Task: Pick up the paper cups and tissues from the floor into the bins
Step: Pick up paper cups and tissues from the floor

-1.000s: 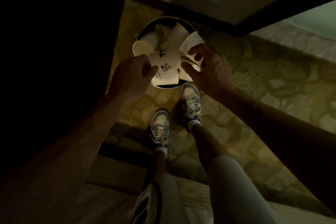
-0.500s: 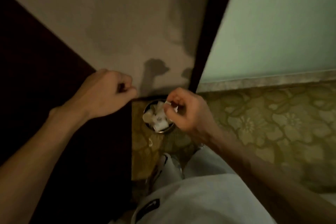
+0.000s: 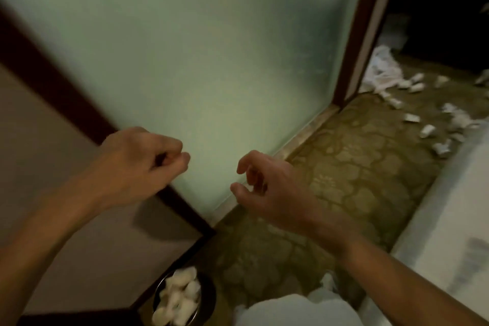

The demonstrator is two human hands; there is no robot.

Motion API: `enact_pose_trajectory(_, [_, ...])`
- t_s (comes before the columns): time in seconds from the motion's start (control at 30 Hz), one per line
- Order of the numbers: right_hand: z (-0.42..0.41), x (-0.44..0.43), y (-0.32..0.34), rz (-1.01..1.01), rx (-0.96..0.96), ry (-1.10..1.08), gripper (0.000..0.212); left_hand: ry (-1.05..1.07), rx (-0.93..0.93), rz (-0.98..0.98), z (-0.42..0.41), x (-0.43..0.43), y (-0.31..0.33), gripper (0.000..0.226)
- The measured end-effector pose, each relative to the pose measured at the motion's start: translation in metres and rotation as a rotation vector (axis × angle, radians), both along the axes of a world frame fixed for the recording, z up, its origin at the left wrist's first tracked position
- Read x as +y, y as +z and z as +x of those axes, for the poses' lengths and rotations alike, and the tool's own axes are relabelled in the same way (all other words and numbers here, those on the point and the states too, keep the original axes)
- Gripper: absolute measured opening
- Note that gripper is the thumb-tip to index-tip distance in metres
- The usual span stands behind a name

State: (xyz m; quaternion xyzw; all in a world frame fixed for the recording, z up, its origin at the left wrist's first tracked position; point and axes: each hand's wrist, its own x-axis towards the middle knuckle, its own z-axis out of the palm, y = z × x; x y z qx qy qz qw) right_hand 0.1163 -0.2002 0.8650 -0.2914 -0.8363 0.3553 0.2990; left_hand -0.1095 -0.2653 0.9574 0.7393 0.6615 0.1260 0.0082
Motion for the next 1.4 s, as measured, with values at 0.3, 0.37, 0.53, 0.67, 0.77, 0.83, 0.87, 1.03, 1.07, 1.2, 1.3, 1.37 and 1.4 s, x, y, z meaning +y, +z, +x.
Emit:
enact_pose_trajectory(0.3, [0.185,0.157,-0.024,-0.098,-0.118,-0.411,0.018,-0.418,0.055,-0.018,0.18,0.227,-0.024,0.034])
enact_pose_trajectory(0.37, [0.214,0.18,-0.032,-0.113,-0.117,-0.461,0.016,-0.46,-0.026,-0.035,0.212,0.268,-0.035,0.043])
enact_pose_trajectory(0.53, [0.267,0.243,-0.054,-0.232,-0.108,-0.593,0.019,-0.499,-0.319,-0.128,0.268,0.36,-0.077,0.046])
enact_pose_trajectory(0.67, [0.284,0.3,-0.074,-0.313,-0.072,-0.675,0.021,-0.521,-0.415,-0.193,0.294,0.438,-0.116,0.042])
enact_pose_trajectory(0.77, [0.289,0.347,-0.095,-0.407,-0.12,-0.704,0.018,-0.521,-0.53,-0.255,0.306,0.502,-0.148,0.041])
enact_pose_trajectory(0.83, [0.289,0.382,-0.104,-0.454,-0.157,-0.73,0.019,-0.508,-0.615,-0.313,0.31,0.545,-0.164,0.038])
enact_pose_trajectory(0.87, [0.287,0.401,-0.106,-0.477,-0.166,-0.753,0.018,-0.505,-0.646,-0.352,0.313,0.565,-0.17,0.036])
enact_pose_trajectory(1.03, [0.285,0.483,-0.104,-0.547,-0.078,-0.946,0.011,-0.567,-0.671,-0.55,0.329,0.662,-0.181,0.035])
enact_pose_trajectory(1.07, [0.286,0.497,-0.105,-0.554,-0.056,-0.993,0.012,-0.591,-0.649,-0.574,0.334,0.681,-0.183,0.036])
enact_pose_trajectory(1.2, [0.299,0.537,-0.112,-0.606,-0.021,-1.126,0.013,-0.673,-0.61,-0.607,0.362,0.751,-0.189,0.042])
enact_pose_trajectory(1.3, [0.317,0.571,-0.126,-0.656,-0.02,-1.204,0.012,-0.708,-0.612,-0.69,0.391,0.799,-0.205,0.039])
enact_pose_trajectory(1.37, [0.331,0.592,-0.134,-0.67,-0.024,-1.231,0.012,-0.698,-0.573,-0.744,0.413,0.825,-0.217,0.037])
enact_pose_trajectory(1.4, [0.34,0.606,-0.141,-0.676,-0.016,-1.241,0.013,-0.694,-0.54,-0.775,0.425,0.839,-0.225,0.036])
